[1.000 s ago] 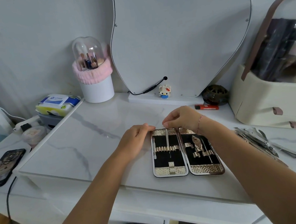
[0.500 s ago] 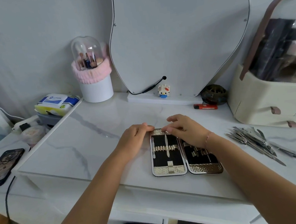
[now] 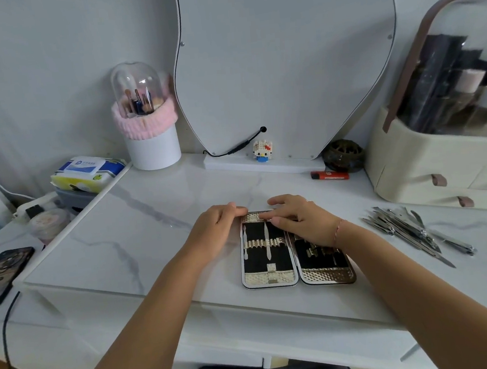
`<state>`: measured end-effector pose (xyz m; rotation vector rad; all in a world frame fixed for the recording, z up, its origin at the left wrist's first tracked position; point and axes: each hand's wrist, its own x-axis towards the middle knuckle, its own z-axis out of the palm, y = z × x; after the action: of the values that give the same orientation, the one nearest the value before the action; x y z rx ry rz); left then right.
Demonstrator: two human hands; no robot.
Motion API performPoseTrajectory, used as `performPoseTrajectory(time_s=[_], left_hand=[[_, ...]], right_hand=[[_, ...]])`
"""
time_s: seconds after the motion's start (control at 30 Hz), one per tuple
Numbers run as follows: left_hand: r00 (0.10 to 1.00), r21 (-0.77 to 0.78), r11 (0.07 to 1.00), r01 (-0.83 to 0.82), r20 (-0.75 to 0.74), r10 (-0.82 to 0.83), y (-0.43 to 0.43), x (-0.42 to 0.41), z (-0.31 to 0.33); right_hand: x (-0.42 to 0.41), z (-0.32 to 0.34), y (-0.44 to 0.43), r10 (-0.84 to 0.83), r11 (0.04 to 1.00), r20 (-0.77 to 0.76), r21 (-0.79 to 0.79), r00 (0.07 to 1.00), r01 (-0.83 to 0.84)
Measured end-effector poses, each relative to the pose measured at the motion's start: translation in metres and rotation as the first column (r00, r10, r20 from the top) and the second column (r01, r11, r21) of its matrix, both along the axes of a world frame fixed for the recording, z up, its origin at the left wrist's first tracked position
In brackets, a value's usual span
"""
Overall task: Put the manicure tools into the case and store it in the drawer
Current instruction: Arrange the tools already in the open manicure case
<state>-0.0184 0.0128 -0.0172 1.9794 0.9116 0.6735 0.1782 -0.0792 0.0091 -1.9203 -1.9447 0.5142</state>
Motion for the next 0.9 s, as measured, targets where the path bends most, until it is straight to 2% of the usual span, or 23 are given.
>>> performPoseTrajectory(time_s=[0.2,0.3,0.4,0.5,0.63,0.77,0.9], left_hand=[[1.0,-0.036,0.999,0.02,0.015,-0.019,0.004,0.0,-0.005],[0.999,-0.039,0.999,0.033,0.011,-0.033,0.005,-0.001,-0.007],[0.999,-0.055,0.998,0.04,0.019,-0.039,0.006,-0.002,-0.007],[0.998,-0.071,0.996,0.052,0.036,-0.049,0.007,-0.002,-0.007],[0.999,-0.057,0.998,0.039,0.023,-0.038,0.006,-0.003,-0.006],[0.999,-0.056,0.998,0.037,0.015,-0.036,0.005,-0.003,-0.005],[0.999,-0.055,0.998,0.028,0.023,-0.027,0.003,-0.003,-0.005]], right_hand=[[-0.004,0.009,-0.009,-0.05,0.999,0.023,0.02,0.999,0.049],[0.006,0.016,-0.032,-0.203,0.962,-0.068,0.173,0.977,0.212],[0.039,0.021,-0.066,-0.406,0.855,-0.111,0.305,0.907,0.419],[0.075,0.018,-0.092,-0.596,0.766,-0.072,0.25,0.8,0.593],[0.094,0.003,-0.105,-0.639,0.765,0.091,0.174,0.763,0.62],[0.091,0.003,-0.104,-0.661,0.749,0.154,0.207,0.735,0.63],[0.082,0.005,-0.1,-0.638,0.77,0.213,0.191,0.74,0.608]])
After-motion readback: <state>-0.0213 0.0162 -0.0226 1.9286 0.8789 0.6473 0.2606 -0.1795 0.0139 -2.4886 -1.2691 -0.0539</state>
